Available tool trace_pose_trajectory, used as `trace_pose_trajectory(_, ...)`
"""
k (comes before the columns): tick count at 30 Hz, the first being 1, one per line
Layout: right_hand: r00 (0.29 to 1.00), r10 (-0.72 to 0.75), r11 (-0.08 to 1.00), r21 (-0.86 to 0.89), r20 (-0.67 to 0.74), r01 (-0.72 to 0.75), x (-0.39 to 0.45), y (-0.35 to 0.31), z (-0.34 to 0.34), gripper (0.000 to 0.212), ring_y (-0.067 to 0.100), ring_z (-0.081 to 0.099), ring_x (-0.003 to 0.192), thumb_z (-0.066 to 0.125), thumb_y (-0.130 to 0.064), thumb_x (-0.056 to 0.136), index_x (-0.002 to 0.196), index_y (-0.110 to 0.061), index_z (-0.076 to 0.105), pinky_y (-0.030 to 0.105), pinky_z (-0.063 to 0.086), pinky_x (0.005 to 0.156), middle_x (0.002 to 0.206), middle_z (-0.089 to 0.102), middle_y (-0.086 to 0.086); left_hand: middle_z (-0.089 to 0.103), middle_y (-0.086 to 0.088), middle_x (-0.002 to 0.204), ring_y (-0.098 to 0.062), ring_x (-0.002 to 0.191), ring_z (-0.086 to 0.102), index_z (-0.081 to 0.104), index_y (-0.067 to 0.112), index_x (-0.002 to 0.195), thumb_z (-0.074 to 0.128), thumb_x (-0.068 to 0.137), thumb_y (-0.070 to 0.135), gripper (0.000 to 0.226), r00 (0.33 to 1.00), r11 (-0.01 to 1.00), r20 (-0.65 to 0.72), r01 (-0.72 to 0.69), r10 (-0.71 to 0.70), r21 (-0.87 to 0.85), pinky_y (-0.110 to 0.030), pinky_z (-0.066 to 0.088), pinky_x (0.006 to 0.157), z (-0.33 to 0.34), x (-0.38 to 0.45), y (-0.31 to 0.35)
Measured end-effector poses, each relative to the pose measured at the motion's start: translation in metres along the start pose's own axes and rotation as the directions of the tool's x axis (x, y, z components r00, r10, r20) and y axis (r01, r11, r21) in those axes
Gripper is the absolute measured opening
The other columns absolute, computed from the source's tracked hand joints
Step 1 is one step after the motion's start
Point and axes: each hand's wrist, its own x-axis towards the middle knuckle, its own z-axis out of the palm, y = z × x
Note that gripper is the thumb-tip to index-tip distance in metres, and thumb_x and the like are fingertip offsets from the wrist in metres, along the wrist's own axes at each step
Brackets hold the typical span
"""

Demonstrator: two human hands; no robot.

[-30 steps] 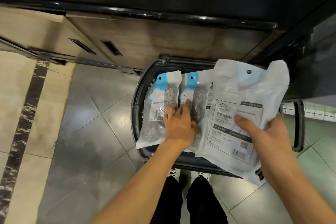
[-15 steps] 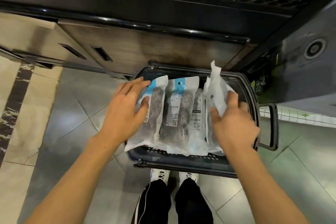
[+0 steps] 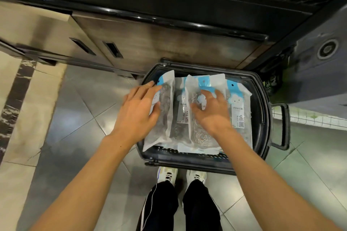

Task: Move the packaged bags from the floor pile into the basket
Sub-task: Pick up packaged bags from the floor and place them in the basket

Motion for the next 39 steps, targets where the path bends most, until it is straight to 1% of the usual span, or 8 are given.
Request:
trace_pose_trajectory(7, 0.909, -0.393, 0.894, -0.289, -0.137, 0.343, -0.057, -0.011, -0.066, 0.067, 0.033, 0.021, 0.157, 0.054, -0.056, 0.099, 0.157, -0.024, 0.043, 0.046, 0.019, 0.126, 0.171, 0.022, 0.013, 0.056, -0.013, 0.149, -0.035, 0.132, 0.054, 0.054, 0.013, 0.145, 0.043, 0.098, 0.038, 0.054, 0.992, 0.999, -0.122, -0.036, 0.037, 0.01, -0.052, 0.046, 0.106, -0.052, -0.019, 0.025)
trace_pose_trajectory(11, 0.843, -0.526, 0.793, -0.426, -0.115, 0.436, -0.105, -0.045, -0.117, 0.092, 0.032, 0.014, 0.16, 0.025, -0.076, 0.089, 0.162, -0.021, 0.033, 0.049, 0.012, 0.13, 0.173, 0.018, 0.013, 0.046, -0.015, 0.159, -0.036, 0.146, 0.043, 0.048, 0.014, 0.152, 0.038, 0.099, 0.05, 0.066, 0.985, 0.997, -0.173, -0.006, 0.019, 0.075, -0.055, 0.039, 0.115, -0.12, -0.05, 0.053)
trace_pose_trajectory(15, 0.754, -0.654, 0.668, -0.516, -0.063, 0.536, -0.171, -0.102, -0.171, 0.095, 0.034, 0.014, 0.16, 0.023, -0.077, 0.092, 0.164, -0.015, 0.026, 0.05, 0.012, 0.129, 0.172, 0.018, 0.014, 0.03, -0.011, 0.169, -0.032, 0.158, 0.024, 0.036, 0.019, 0.161, 0.032, 0.097, 0.067, 0.08, 0.976, 0.99, -0.218, 0.049, -0.019, 0.132, -0.057, 0.024, 0.124, -0.206, -0.106, 0.083)
trace_pose_trajectory(18, 0.661, -0.749, 0.577, -0.535, -0.046, 0.617, -0.218, -0.149, -0.203, 0.095, 0.036, 0.02, 0.159, 0.029, -0.075, 0.092, 0.162, -0.012, 0.031, 0.052, 0.014, 0.127, 0.17, 0.024, 0.016, 0.029, -0.009, 0.169, -0.03, 0.158, 0.021, 0.034, 0.021, 0.162, 0.025, 0.095, 0.077, 0.087, 0.939, 0.969, -0.329, 0.166, -0.099, 0.183, -0.058, 0.018, 0.126, -0.27, -0.151, 0.097)
trace_pose_trajectory(23, 0.457, -0.889, 0.392, -0.538, -0.014, 0.746, -0.285, -0.227, -0.227, 0.094, 0.036, 0.022, 0.158, 0.031, -0.077, 0.093, 0.16, -0.011, 0.037, 0.055, 0.016, 0.128, 0.169, 0.029, 0.017, 0.029, -0.013, 0.169, -0.035, 0.159, 0.019, 0.032, 0.02, 0.162, 0.01, 0.099, 0.077, 0.089, 0.78, 0.884, -0.553, 0.442, -0.293, 0.155, -0.059, 0.014, 0.125, -0.356, -0.246, 0.092)
trace_pose_trajectory(30, 0.186, -0.976, 0.112, -0.479, 0.11, 0.871, -0.345, -0.345, -0.174, 0.094, 0.037, 0.02, 0.159, 0.031, -0.078, 0.094, 0.161, -0.013, 0.035, 0.056, 0.015, 0.127, 0.169, 0.027, 0.017, 0.023, -0.014, 0.171, -0.035, 0.159, 0.014, 0.029, 0.019, 0.163, 0.019, 0.1, 0.072, 0.083, 0.455, 0.701, -0.739, 0.712, -0.497, -0.033, -0.059, 0.012, 0.126, -0.41, -0.366, 0.03)
trace_pose_trajectory(34, 0.093, -0.98, 0.003, -0.448, 0.179, 0.894, -0.366, -0.424, -0.121, 0.1, 0.032, 0.015, 0.16, 0.015, -0.085, 0.092, 0.163, -0.016, 0.03, 0.053, 0.012, 0.129, 0.171, 0.023, 0.013, 0.026, -0.015, 0.17, -0.037, 0.158, 0.018, 0.031, 0.018, 0.163, 0.021, 0.1, 0.072, 0.083, 0.286, 0.604, -0.769, 0.781, -0.571, -0.158, -0.06, 0.016, 0.124, -0.43, -0.416, -0.025)
trace_pose_trajectory(39, 0.024, -0.976, -0.06, -0.372, 0.216, 0.926, -0.398, -0.531, -0.054, 0.104, 0.027, 0.014, 0.161, 0.012, -0.09, 0.087, 0.163, -0.021, 0.028, 0.049, 0.01, 0.13, 0.172, 0.021, 0.008, 0.033, -0.018, 0.166, -0.043, 0.153, 0.029, 0.036, 0.014, 0.16, 0.017, 0.1, 0.074, 0.087, 0.167, 0.51, -0.759, 0.826, -0.629, -0.241, -0.065, 0.026, 0.12, -0.471, -0.469, -0.111)
